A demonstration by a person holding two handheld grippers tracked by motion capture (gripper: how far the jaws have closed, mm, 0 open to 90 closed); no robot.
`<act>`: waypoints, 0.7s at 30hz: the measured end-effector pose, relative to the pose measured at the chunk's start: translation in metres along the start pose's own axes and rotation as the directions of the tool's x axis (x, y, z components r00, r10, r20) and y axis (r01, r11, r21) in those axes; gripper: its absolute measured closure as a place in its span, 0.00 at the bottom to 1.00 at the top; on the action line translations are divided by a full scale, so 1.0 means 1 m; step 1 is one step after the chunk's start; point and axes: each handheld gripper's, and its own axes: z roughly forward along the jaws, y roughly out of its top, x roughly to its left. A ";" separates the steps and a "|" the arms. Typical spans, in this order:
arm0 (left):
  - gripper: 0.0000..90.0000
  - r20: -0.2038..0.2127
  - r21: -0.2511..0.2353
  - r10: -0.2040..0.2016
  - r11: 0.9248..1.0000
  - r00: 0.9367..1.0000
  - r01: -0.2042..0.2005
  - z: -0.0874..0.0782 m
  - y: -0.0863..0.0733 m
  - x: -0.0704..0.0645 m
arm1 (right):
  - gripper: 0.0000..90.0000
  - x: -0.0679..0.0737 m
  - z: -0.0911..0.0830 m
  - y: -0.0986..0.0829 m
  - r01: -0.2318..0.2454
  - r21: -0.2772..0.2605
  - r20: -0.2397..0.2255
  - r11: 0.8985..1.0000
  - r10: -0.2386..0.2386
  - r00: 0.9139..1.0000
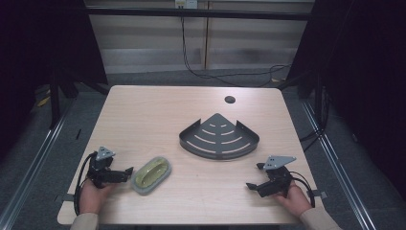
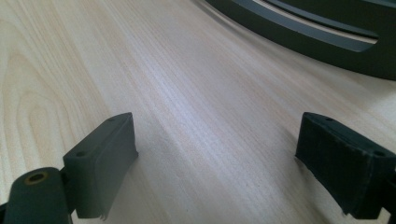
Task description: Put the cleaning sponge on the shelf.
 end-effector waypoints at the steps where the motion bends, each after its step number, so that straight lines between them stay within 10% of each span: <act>1: 0.03 0.000 0.000 0.000 1.000 1.000 0.000 0.000 0.000 0.000 | 0.13 0.000 0.000 0.000 0.000 0.000 0.000 1.000 0.000 1.000; 9: 0.20 0.005 0.120 -0.003 0.993 1.000 0.002 -0.006 0.014 0.000 | 0.13 0.000 0.000 0.000 0.001 0.000 -0.001 1.000 -0.001 1.000; 13: 0.26 0.039 0.206 0.044 0.977 0.998 -0.052 -0.009 0.026 -0.005 | 0.13 0.000 0.000 0.000 0.001 -0.001 0.000 1.000 -0.001 1.000; 18: 0.26 0.125 0.323 0.096 0.937 0.987 -0.132 -0.018 0.044 -0.013 | 0.13 0.000 0.000 0.000 0.000 -0.001 0.000 1.000 0.000 1.000; 21: 0.26 0.148 0.330 0.086 0.935 0.985 -0.131 -0.022 0.050 -0.014 | 0.13 0.000 0.000 0.000 0.001 0.000 0.001 1.000 -0.001 1.000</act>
